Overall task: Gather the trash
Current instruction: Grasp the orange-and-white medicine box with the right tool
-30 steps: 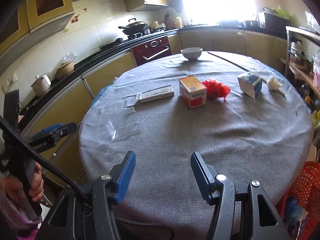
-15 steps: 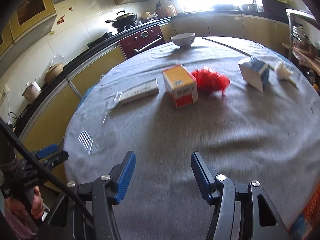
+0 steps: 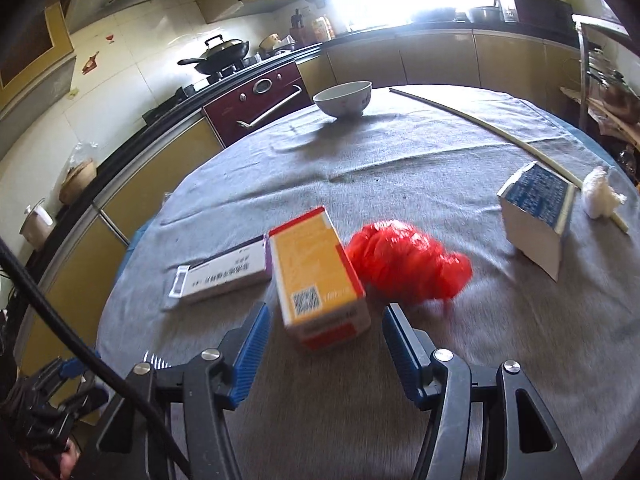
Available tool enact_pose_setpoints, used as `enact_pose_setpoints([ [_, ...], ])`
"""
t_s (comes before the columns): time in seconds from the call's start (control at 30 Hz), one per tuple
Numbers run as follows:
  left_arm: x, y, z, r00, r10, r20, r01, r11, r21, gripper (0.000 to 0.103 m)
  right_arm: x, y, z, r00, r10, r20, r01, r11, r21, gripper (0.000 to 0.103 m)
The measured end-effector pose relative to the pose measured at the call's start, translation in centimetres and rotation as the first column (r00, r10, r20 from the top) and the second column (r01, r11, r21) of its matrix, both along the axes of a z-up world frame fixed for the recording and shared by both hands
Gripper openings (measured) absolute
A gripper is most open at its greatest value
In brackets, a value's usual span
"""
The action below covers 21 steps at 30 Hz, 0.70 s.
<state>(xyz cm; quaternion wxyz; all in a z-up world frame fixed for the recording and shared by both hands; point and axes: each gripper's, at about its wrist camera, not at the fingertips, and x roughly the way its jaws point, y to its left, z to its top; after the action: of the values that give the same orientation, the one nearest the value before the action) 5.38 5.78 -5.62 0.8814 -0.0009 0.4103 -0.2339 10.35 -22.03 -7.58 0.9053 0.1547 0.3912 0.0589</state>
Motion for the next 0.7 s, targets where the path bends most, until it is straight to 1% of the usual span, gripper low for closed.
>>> enact_pose_setpoints([
  [0.07,0.3,-0.5,0.1,1.0,-0.019,-0.003,0.019,1.0,-0.009,0.079,0.8,0.0,-0.4,1.0,0.002,-0.001,-0.002,1.0,0.01,0.062],
  [0.17,0.8,-1.4,-0.1,1.0,-0.03,-0.01,0.03,1.0,0.007,0.08,1.3,0.4,-0.8,1.0,0.016,0.006,-0.016,0.999,0.028,0.062],
  [0.27,1.2,-2.3,-0.8,0.999,-0.043,-0.025,0.044,0.999,0.027,0.08,1.6,1.5,-1.2,0.999,0.044,0.014,-0.044,0.999,-0.017,0.061],
  [0.3,1.4,-2.8,-1.1,0.998,-0.053,-0.032,0.054,0.998,0.038,0.08,1.7,1.8,-1.3,0.999,0.052,0.009,-0.052,0.998,-0.028,0.055],
  [0.4,1.7,-3.5,-1.8,0.997,-0.067,-0.045,0.071,0.994,0.082,0.08,1.7,2.1,-1.5,0.998,0.06,0.017,-0.059,0.997,-0.052,0.053],
  [0.43,1.7,-3.5,-1.9,0.996,-0.071,-0.046,0.074,0.994,0.084,0.08,1.6,2.0,-1.4,0.998,0.059,0.02,-0.058,0.997,-0.051,0.053],
  [0.5,1.8,-3.4,-1.9,0.996,-0.073,-0.045,0.076,0.994,0.075,0.08,1.5,1.6,-1.5,0.998,0.055,0.022,-0.054,0.998,-0.042,0.052],
  [0.6,1.7,-3.2,-1.8,0.994,-0.082,-0.07,0.084,0.996,0.027,0.079,0.8,0.9,-1.5,0.999,0.052,0.016,-0.052,0.999,-0.009,0.052],
  [0.67,1.5,-3.5,-1.9,0.993,-0.071,-0.091,0.074,0.997,0.028,0.076,-0.1,0.6,-1.3,0.998,0.055,0.018,-0.055,0.998,0.0,0.052],
  [0.7,1.3,-3.8,-2.1,0.993,-0.061,-0.105,0.065,0.997,0.038,0.073,-0.4,0.5,-1.2,0.998,0.057,0.017,-0.057,0.998,-0.001,0.052],
])
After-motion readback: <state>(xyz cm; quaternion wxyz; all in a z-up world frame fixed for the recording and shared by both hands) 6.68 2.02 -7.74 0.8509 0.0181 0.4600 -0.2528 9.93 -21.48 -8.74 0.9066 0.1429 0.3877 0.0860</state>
